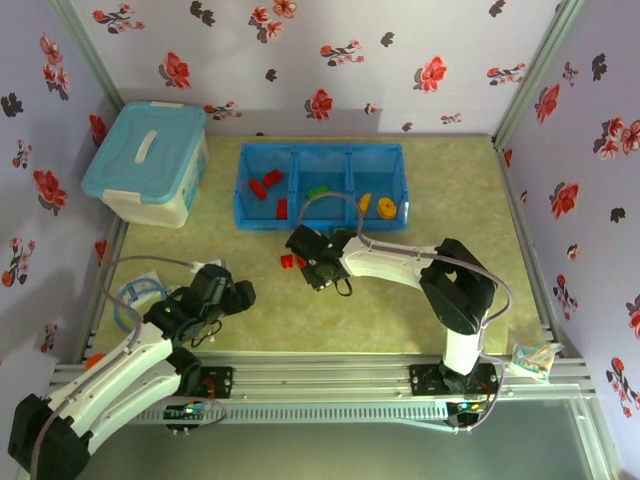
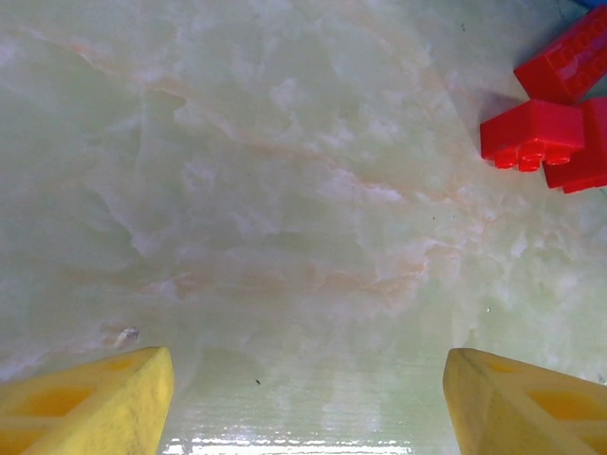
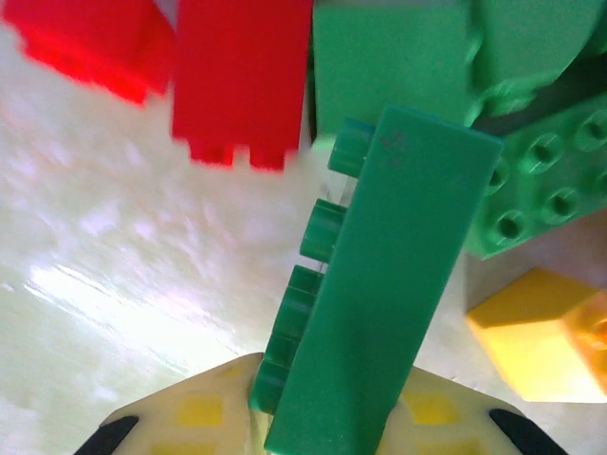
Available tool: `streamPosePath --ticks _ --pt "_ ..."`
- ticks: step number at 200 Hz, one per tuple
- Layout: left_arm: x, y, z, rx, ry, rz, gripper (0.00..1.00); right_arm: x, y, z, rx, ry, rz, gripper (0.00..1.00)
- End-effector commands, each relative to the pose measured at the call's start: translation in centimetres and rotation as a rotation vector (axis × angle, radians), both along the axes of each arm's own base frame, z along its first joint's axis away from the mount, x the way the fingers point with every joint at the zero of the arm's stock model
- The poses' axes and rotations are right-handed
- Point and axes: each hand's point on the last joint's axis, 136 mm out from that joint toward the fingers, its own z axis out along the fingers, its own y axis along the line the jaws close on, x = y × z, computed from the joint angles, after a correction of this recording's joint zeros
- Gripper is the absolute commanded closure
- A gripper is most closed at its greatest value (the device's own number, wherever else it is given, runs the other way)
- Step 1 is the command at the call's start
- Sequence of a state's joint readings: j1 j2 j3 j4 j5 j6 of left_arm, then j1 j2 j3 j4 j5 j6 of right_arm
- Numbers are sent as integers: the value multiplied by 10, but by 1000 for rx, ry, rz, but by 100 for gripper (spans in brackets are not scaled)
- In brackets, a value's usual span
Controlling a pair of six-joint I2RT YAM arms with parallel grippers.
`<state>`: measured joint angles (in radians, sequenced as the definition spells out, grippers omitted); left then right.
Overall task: Sort the legos into containers by color
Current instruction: Pick up the lego from the center of the table, then place the lego in the container.
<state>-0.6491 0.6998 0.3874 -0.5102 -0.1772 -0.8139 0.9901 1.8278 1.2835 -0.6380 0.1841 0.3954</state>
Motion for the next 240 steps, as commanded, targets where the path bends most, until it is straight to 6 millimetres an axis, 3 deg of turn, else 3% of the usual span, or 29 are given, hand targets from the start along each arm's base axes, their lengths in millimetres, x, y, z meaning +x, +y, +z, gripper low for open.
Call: streamPosePath --ticks 1,38,62,101,110,122,130,144,179,240 --pt "-5 3 -5 17 7 15 25 28 3 51 7 -133 -6 80" --pt "-8 -2 -3 23 -6 4 25 76 3 80 95 -135 -59 80" --pt "-10 -7 3 19 -22 -10 25 108 5 86 173 -103 -90 79" --pt "-12 -14 12 22 -46 -33 25 154 -3 87 147 -107 -142 76" --pt "-13 -16 14 23 -50 -40 25 161 -5 87 137 -111 -157 68" --pt "-13 -19 16 21 -54 -48 25 168 -7 91 126 -120 -173 44" --pt "-14 -21 17 20 -56 -54 25 167 -7 96 129 -124 -172 33" --pt "-14 -25 20 17 -65 -66 25 163 -5 104 156 -134 -172 25" --pt "-7 -40 28 27 -88 -119 24 145 -11 121 218 -175 -175 23" --pt "21 -84 34 37 -69 -192 21 100 -42 124 292 -198 -205 24"
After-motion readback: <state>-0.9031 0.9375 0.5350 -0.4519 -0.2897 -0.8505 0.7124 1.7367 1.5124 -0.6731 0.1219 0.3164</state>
